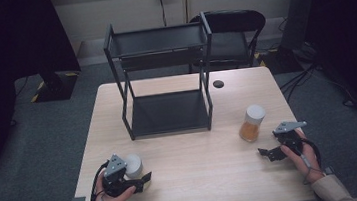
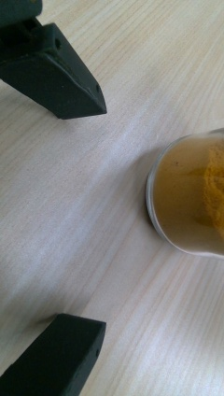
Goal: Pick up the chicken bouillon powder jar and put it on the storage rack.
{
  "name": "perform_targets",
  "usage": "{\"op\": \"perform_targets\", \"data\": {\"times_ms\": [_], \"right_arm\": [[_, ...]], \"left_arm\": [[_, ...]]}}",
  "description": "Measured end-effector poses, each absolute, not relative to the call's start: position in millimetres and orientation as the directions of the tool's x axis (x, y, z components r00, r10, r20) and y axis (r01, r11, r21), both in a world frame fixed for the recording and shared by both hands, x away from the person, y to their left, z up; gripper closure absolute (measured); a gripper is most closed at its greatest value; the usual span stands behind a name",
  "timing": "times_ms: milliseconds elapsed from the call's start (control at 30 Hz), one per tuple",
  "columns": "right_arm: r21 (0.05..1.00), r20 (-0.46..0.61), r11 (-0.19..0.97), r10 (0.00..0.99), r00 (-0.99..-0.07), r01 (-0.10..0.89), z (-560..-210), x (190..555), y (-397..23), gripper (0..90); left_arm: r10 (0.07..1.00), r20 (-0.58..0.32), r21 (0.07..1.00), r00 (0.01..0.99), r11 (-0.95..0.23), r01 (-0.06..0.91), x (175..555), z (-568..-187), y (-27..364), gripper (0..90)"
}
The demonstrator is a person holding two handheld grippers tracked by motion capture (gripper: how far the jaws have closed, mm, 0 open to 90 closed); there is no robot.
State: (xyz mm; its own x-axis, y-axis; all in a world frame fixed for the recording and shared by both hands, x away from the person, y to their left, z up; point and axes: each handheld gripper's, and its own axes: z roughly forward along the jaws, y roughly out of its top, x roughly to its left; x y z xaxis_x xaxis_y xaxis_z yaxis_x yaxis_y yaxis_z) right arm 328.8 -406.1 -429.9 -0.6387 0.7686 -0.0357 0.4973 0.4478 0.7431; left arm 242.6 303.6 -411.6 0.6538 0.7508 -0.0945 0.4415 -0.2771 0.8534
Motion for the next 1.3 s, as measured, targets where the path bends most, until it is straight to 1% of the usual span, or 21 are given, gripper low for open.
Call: {"op": "perform_targets", "data": {"times_ms": [33, 100, 167, 267, 333, 667, 867, 1300], "right_arm": [[0.743, -0.036, 0.448, 0.769, -0.639, 0.497, -430, 329, -406, 0.0], [0.743, -0.035, 0.447, 0.769, -0.638, 0.498, -430, 329, -406, 0.0], [0.743, -0.035, 0.447, 0.769, -0.638, 0.498, -430, 329, -406, 0.0], [0.743, -0.036, 0.447, 0.769, -0.638, 0.498, -430, 329, -406, 0.0], [0.743, -0.035, 0.447, 0.769, -0.638, 0.498, -430, 329, -406, 0.0], [0.743, -0.035, 0.447, 0.769, -0.638, 0.498, -430, 329, -406, 0.0], [0.743, -0.035, 0.447, 0.769, -0.638, 0.499, -430, 329, -406, 0.0], [0.743, -0.035, 0.447, 0.769, -0.638, 0.498, -430, 329, -406, 0.0]], "left_arm": [[0.751, -0.098, 0.856, 0.653, -0.271, 0.441, 243, -412, 304, 21.3], [0.750, -0.107, 0.864, 0.653, -0.255, 0.434, 244, -412, 305, 27.6], [0.744, -0.106, 0.869, 0.660, -0.254, 0.425, 245, -412, 305, 29.2], [0.747, -0.062, 0.861, 0.662, -0.295, 0.414, 245, -406, 300, 32.6], [0.752, -0.058, 0.858, 0.656, -0.299, 0.418, 245, -404, 298, 33.6], [0.754, -0.071, 0.835, 0.653, -0.313, 0.453, 256, -392, 290, 34.5], [0.741, -0.089, 0.834, 0.666, -0.309, 0.457, 267, -384, 288, 34.6], [0.710, -0.088, 0.834, 0.698, -0.331, 0.442, 292, -364, 273, 34.8]]}}
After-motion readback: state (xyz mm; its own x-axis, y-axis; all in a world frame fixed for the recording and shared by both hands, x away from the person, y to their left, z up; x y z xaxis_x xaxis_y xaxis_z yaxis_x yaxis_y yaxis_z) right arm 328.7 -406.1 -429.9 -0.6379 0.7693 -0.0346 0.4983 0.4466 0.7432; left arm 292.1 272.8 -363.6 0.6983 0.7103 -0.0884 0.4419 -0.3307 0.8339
